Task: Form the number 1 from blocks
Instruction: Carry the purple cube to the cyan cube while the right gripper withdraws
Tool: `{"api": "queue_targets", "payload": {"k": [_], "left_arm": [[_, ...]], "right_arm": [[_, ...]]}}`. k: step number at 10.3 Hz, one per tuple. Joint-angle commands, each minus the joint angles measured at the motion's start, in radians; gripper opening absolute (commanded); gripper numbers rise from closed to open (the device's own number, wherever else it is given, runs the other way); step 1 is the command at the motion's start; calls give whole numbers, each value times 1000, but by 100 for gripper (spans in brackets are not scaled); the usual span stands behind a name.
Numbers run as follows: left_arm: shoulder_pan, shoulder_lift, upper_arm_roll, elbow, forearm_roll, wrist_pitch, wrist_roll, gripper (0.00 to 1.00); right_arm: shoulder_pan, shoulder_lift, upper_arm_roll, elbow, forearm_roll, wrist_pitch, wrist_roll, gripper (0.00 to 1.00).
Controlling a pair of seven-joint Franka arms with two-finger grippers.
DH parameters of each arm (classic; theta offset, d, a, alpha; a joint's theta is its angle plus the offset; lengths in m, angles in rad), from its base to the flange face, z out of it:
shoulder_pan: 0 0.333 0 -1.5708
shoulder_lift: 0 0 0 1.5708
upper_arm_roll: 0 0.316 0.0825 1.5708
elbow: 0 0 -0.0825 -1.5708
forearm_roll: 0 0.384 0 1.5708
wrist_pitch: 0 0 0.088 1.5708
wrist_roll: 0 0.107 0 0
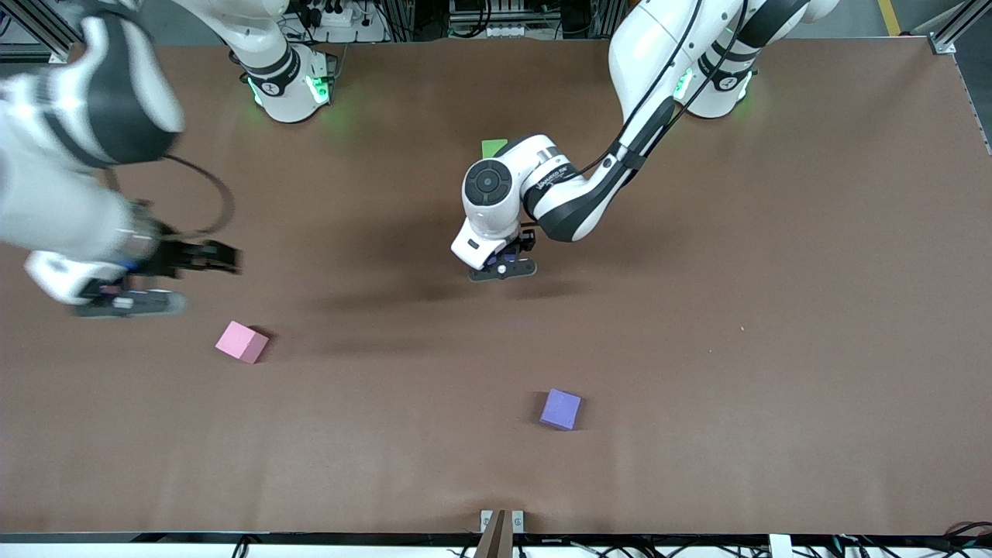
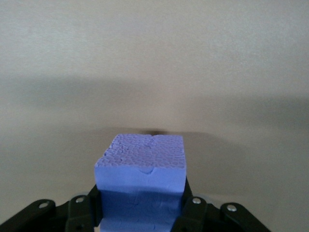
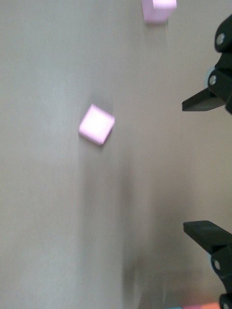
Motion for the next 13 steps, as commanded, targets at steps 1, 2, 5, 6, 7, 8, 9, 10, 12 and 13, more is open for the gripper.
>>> {"api": "queue_targets", "payload": {"k": [1,2,5,6,7,8,9,10,12,13], "left_arm": [[-2,15,0,3,0,30,33,57],[-8,22,0,3,0,38,31,57],[-22,34,0,4,0,44,25,57],[-27,41,2,9,0,44,23,57],[-28,42,3,12,0,46,22,57],[-28,47,3,21,0,46,19,57],[-28,47,3,21,-1,46,16,57],[-30,47,3,20,-1,46,10,57],[-32,48,3,18,-3,46,7,57],[-33,48,3,15,-3,46,5,58]], "right_arm": [[85,-69,-212,-16,32,-39,-139,100],[100,-91,-252,-16,32,-45,-139,100],[152,-161,-312,-14,35,-119,-122,100],[154,-169,-317,-14,47,-119,-119,100],[153,-172,-317,-10,99,-118,-107,100],[153,-174,-318,18,104,-119,-104,100],[153,-175,-317,36,90,-122,-105,100],[153,-181,-320,39,78,-134,-102,100],[153,-182,-347,53,66,-133,-101,100],[156,-182,-347,59,40,-136,-101,100]]}}
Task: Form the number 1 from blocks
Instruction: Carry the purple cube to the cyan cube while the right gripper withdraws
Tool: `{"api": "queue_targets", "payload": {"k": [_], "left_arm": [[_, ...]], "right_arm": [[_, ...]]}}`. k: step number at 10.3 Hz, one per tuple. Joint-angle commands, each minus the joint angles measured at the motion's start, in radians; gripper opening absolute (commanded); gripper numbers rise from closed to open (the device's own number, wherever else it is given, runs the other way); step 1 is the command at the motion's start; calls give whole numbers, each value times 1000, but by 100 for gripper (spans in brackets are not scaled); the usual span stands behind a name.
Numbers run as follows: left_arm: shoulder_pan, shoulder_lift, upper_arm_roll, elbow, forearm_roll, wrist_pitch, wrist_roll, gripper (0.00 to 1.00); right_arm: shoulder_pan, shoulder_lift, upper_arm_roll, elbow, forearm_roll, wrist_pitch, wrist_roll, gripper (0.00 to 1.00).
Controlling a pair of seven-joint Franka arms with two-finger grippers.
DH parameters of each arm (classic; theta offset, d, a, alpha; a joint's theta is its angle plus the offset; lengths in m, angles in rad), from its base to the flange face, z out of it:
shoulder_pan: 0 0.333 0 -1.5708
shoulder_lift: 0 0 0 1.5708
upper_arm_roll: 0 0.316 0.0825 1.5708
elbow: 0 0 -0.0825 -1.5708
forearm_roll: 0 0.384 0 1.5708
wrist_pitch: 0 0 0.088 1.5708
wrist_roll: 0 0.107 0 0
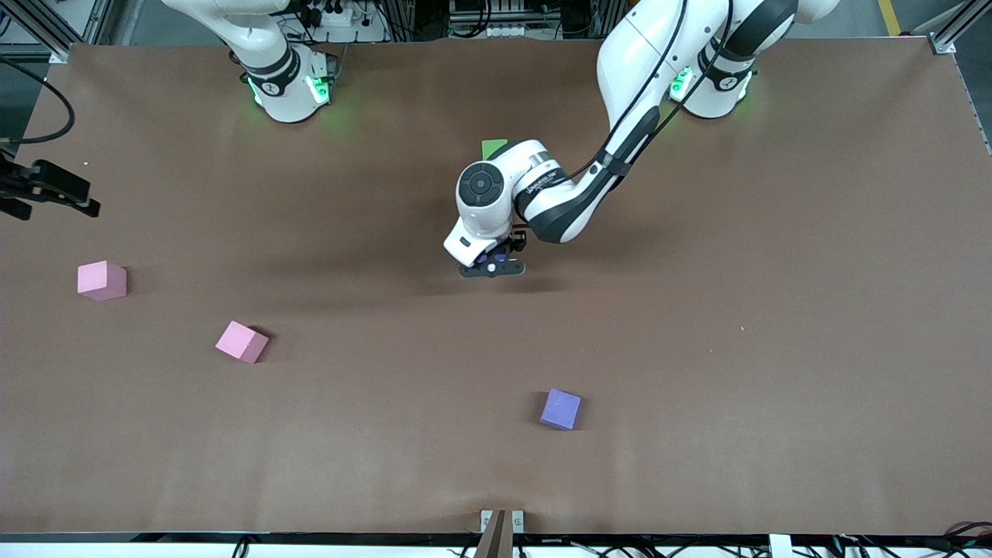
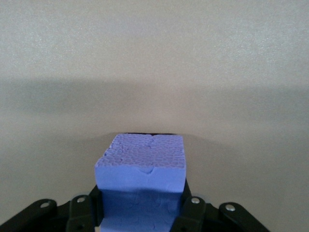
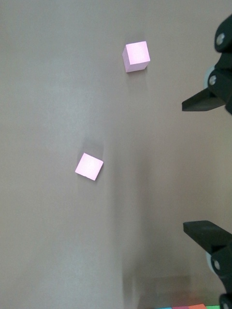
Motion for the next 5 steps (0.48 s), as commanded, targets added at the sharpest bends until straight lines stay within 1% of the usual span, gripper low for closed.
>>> {"api": "queue_targets", "payload": {"k": [1,2,3,4,5], "left_arm": [[-18,13,3,10,-3,5,-17,58],[-20,13,3,10,-3,5,-20,58],[-20,15,3,10,-3,5,-22,58],[-21,13,3,10,-4,5,-22,60],[-21,13,3,9,-3,5,-22,64]], "right_arm": [[22,-18,-15,15,-22,-29,24,100],[20,-21,-9,20,-11,-45,91,100],[20,-26,28,23,-20,-65,156,100],[8,-32,77,25,-33,-72,158,100],[5,-38,76,20,-31,-70,155,100]]}}
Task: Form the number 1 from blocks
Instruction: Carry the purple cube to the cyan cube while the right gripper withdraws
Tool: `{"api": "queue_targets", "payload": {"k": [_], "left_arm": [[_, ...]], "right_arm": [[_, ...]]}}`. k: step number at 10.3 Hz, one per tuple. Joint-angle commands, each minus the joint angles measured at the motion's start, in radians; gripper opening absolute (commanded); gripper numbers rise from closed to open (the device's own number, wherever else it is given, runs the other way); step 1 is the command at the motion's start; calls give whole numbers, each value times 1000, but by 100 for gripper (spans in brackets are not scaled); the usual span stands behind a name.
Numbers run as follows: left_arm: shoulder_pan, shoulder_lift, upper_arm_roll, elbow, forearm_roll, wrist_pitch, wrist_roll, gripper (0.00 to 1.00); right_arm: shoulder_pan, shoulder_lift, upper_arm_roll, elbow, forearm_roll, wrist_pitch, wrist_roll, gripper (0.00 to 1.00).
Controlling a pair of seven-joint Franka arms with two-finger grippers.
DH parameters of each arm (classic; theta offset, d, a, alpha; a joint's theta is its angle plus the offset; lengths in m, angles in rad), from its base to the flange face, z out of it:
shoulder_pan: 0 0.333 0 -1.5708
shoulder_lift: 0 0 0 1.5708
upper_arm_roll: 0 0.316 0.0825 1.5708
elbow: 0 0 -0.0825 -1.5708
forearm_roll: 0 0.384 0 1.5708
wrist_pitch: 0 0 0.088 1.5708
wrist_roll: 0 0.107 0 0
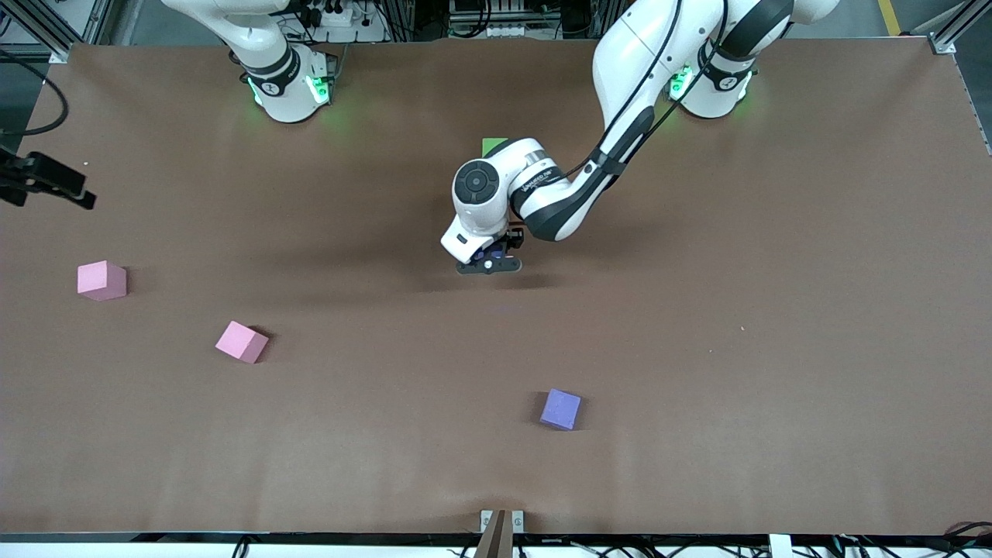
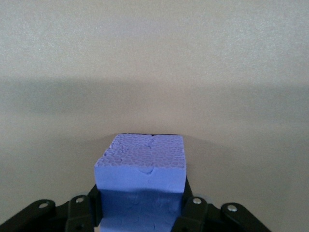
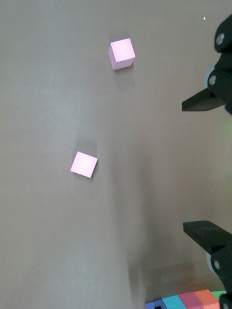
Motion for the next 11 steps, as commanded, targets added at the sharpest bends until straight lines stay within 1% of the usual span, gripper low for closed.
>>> {"api": "queue_targets", "payload": {"k": [1,2,7,9,11], "left_arm": [[-7,5,3,9,-4,5,-16,91],[-9,5,3,9,-1,3,-14,100],[-7,-21,6,15,3,2,-16,100],[3,-61,11,16,9,-6,-14,100],[5,-120,53,15,17,-13,-10,100]], "right_arm": [[0,-31,18,-4,-20,-19,26,100],[2,-23,16,2,-17,-25,27,100],[-4,-8,13,-3,-14,-19,29,100],[-4,-8,13,-7,-15,-24,26,100],[-3,-8,15,-7,-15,-25,24,100]]}}
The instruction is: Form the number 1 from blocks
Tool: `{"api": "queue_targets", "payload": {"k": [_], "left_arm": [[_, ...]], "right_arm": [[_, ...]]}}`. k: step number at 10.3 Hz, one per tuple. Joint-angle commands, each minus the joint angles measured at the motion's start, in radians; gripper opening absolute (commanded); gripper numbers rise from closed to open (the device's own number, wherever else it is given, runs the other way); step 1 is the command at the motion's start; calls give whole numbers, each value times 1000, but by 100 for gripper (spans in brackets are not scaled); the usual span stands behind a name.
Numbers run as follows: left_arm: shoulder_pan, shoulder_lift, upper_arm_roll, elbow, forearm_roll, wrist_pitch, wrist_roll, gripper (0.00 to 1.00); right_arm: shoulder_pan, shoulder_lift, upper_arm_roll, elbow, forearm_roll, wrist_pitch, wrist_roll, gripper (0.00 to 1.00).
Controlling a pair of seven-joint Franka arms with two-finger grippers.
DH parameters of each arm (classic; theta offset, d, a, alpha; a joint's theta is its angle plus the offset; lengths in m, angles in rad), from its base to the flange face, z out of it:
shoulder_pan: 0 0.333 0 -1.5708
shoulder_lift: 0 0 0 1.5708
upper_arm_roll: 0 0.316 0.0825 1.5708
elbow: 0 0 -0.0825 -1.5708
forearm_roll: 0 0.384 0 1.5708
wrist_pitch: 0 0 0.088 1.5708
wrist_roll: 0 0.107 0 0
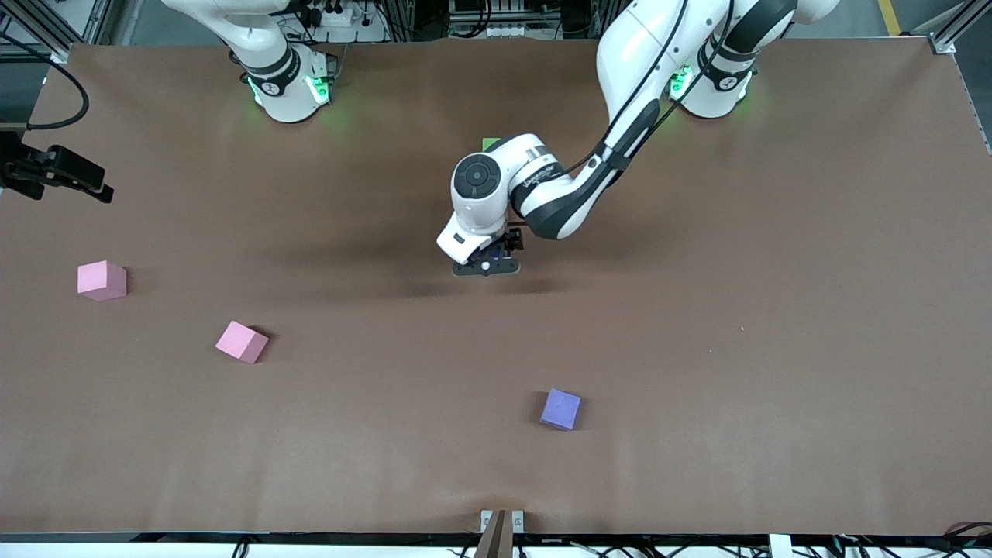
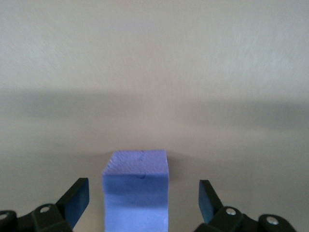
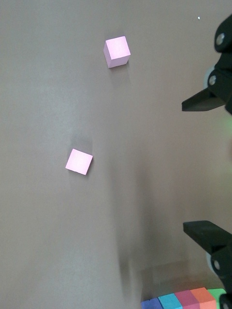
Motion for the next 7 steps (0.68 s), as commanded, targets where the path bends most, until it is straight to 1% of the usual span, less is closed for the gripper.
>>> {"api": "queue_targets", "payload": {"k": [1,3,4,7], "left_arm": [[3,-118,56,-22,25,-58,1,100],[57,-227,106,-23,40,-183,74,100],[106,-265,107,-23,42,-225,108,100],[269,-345,107,-28,115,-253,202,100]], "right_arm": [[1,-3,3,-2,-10,-17,9,100],[6,-3,4,-6,-7,-19,11,100],[8,-3,6,-6,-7,-19,11,100],[12,-3,9,-4,-6,-28,12,100]]}}
